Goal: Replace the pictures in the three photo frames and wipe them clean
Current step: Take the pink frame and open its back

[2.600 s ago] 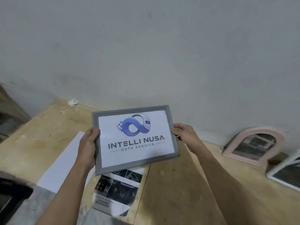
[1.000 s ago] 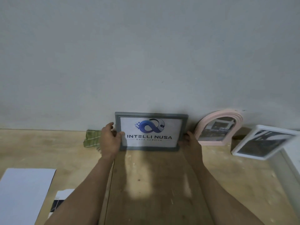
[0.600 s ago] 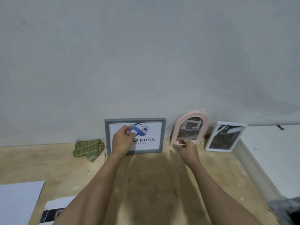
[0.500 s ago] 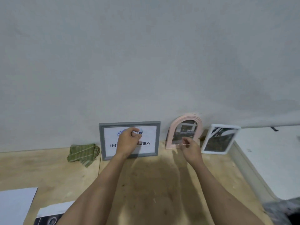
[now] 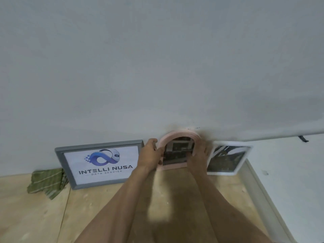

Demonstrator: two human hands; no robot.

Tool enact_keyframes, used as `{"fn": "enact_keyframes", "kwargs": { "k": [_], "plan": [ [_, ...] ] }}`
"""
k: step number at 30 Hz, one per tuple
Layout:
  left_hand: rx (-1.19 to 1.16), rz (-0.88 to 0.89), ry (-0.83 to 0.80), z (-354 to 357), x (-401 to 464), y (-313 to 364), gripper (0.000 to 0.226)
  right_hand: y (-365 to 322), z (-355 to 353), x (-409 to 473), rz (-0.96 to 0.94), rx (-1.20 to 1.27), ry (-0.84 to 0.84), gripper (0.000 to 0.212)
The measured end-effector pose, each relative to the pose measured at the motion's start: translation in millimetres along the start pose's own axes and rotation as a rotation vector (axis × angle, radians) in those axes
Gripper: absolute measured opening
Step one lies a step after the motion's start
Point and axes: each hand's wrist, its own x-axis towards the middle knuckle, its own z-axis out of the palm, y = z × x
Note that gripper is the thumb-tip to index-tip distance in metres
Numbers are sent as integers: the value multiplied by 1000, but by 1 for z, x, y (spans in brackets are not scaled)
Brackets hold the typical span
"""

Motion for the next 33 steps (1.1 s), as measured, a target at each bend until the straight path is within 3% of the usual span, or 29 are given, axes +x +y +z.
{"fn": "enact_keyframes", "kwargs": {
  "k": [6,10,14,17,22,24,27,30,33],
  "plan": [
    [-18,-12,6,15,15,-4,10,13,4,21,61,105,12,55],
    [-125,-25,-5,6,-4,-7,12,15,-19,6,85,202,-17,29],
    [-191,-25,-43,-15,-30,-17,10,26,-41,-20,-42,122,-143,21],
    [-240,-40,-36,-33,-53,-29,18,24,-52,-57,-124,201,-212,11],
    [-594,-188,-51,-51,-115,-43,19,7,-53,-144,-333,216,-110,10],
    [-739,-261,-121,-64,-140,-55,28,-1,-50,-186,-479,101,-102,16],
    [-731,-313,-232,-83,-168,-84,28,-7,-34,-238,-709,-101,-78,14],
    [-681,-390,-255,-98,-199,-116,18,-9,-9,-290,-865,-137,-188,13],
    [-689,-497,-250,-110,-224,-154,18,-3,14,-325,-855,-176,-364,17]
  ]
}}
